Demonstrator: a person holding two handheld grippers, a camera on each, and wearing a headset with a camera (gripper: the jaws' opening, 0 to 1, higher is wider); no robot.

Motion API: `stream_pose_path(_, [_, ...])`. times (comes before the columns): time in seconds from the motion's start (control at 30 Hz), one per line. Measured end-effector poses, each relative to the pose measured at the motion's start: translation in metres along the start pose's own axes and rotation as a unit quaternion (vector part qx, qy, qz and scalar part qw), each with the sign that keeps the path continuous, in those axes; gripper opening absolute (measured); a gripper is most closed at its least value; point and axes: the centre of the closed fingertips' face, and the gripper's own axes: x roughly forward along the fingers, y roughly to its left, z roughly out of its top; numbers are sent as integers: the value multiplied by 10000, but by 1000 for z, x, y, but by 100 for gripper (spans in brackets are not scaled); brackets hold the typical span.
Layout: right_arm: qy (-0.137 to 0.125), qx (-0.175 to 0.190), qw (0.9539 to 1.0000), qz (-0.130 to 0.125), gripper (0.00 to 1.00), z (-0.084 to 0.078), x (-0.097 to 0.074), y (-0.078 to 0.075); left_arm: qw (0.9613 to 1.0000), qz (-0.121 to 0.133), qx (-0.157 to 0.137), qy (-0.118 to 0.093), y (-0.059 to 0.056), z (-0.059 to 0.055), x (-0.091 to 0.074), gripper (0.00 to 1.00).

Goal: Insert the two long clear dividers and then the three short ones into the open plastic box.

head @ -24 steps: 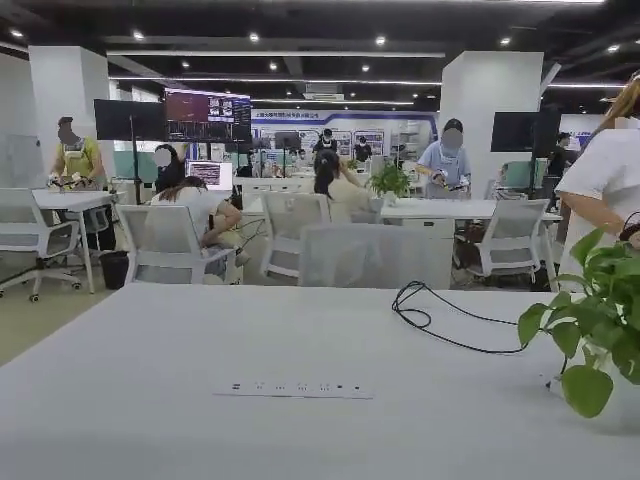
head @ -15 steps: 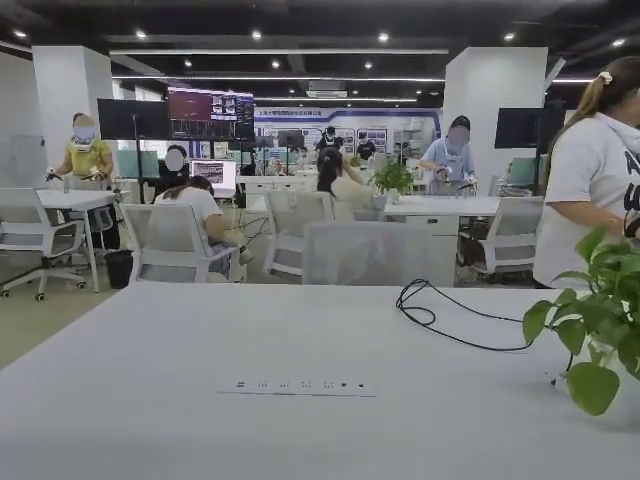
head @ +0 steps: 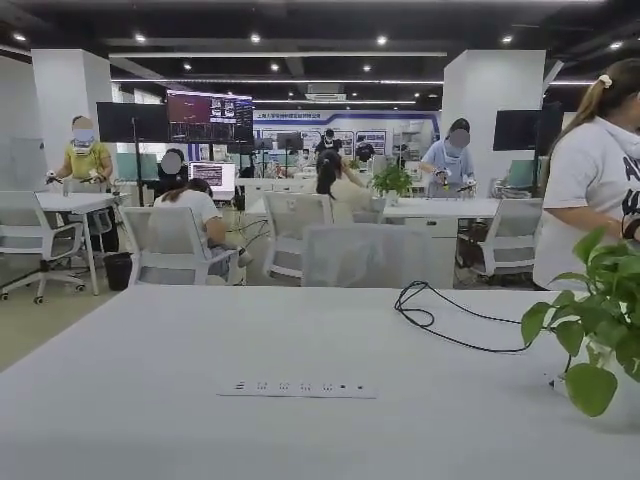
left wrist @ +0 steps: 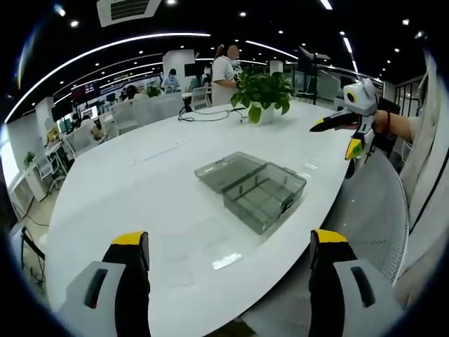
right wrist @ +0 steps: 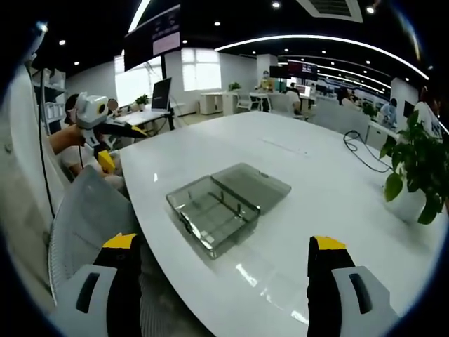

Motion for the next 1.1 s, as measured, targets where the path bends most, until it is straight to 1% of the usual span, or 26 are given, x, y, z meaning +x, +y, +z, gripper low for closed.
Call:
stream_pose_path(0.13, [66, -18, 10000, 31, 100, -3, 1, 1, 10000, -8, -8, 10, -1, -1, 0, 97])
stream_pose_path(0.3, [111, -14, 9999, 32, 100, -5, 2, -2, 10000, -4, -18, 10, 0, -1, 0, 97])
stream_pose_path(0.47, [70, -10, 10000, 15, 100, -4, 1, -4, 10000, 9, -83, -17, 1, -2, 0, 96])
stream_pose_path(0.63, [44, -14, 10000, 35, 100, -2, 2, -3, 9999, 41, -88, 42, 3, -4, 0, 95])
stream_pose_path(0.8, [60, -34, 10000, 72, 100, -2, 4, -2, 9999, 52, -119, 31, 4, -4, -1, 95])
stream_pose_path(0.9, [69, -41, 9999, 91, 100, -2, 4, -2, 9999, 51, -107, 77, 4, -6, 0, 95])
stream_pose_path(1.1, [99, -42, 9999, 110, 100, -3, 5, -3, 9999, 51, -96, 82, 4, -6, 0, 93])
